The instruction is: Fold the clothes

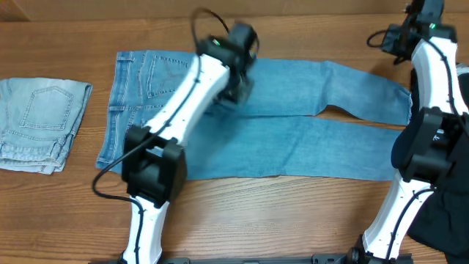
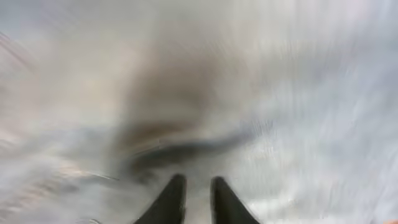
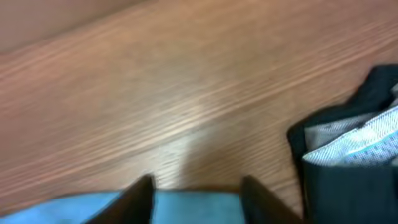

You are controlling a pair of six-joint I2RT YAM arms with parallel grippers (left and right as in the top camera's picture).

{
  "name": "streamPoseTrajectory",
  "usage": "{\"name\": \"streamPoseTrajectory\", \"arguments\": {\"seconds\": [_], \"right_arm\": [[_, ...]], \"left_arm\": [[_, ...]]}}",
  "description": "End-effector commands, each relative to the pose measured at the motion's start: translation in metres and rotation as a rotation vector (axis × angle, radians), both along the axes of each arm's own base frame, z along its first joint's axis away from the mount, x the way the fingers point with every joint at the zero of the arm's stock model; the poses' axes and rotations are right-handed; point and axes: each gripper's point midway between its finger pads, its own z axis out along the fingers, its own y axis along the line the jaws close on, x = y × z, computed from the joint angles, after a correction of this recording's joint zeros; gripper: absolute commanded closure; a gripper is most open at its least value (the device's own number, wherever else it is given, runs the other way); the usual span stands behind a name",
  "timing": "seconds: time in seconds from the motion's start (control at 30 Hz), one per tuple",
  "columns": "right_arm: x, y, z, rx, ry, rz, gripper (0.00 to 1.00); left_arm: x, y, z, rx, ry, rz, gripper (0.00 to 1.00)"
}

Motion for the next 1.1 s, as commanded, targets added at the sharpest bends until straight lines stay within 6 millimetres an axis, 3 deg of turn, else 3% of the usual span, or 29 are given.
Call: {"name": "streamPoseTrajectory", "arguments": {"seconds": [0.0, 0.07, 0.17, 0.2, 0.27, 0.37, 0.47, 0.57, 0.67, 0.83, 1.0, 1.07], "right_arm": [[-0.007, 0.031, 0.061, 0.128, -0.056, 0.076, 0.25], [-0.025, 0.052, 0.061, 0.226, 0.011, 0.115, 0.06], [-0.046, 0.064, 0.047, 0.291, 0.107, 0.121, 0.06], [-0.054, 0.067, 0.044, 0.304, 0.143, 0.119, 0.09], [-0.065, 0.069, 0.040, 0.319, 0.190, 0.113, 0.24], [-0.077, 0.072, 0.036, 0.334, 0.240, 0.106, 0.24], [-0.087, 0.074, 0.034, 0.346, 0.282, 0.100, 0.25], [-0.091, 0.075, 0.033, 0.350, 0.295, 0.098, 0.25], [-0.094, 0.076, 0.033, 0.354, 0.309, 0.097, 0.25], [-0.094, 0.078, 0.032, 0.355, 0.313, 0.100, 0.24], [-0.090, 0.091, 0.033, 0.347, 0.307, 0.130, 0.24], [-0.086, 0.094, 0.034, 0.340, 0.293, 0.140, 0.23]], "left_arm": [[0.052, 0.071, 0.042, -0.041, -0.147, 0.217, 0.40], [0.076, 0.112, 0.035, -0.049, -0.187, 0.296, 0.44], [0.098, 0.144, 0.018, -0.110, -0.198, 0.356, 0.86], [0.100, 0.148, 0.001, -0.126, -0.166, 0.363, 0.93], [0.100, 0.155, -0.046, -0.100, -0.082, 0.379, 0.96], [0.094, 0.162, -0.095, -0.066, 0.009, 0.395, 0.96], [0.090, 0.183, -0.119, -0.018, 0.046, 0.435, 0.96], [0.090, 0.198, -0.123, -0.005, 0.053, 0.461, 0.96], [0.081, 0.244, -0.124, 0.106, 0.060, 0.525, 0.96], [0.076, 0.302, -0.124, 0.134, 0.061, 0.544, 0.96], [0.082, 0.328, -0.122, 0.145, 0.021, 0.498, 0.96], [0.088, 0.321, -0.118, 0.069, 0.003, 0.489, 0.96]]}}
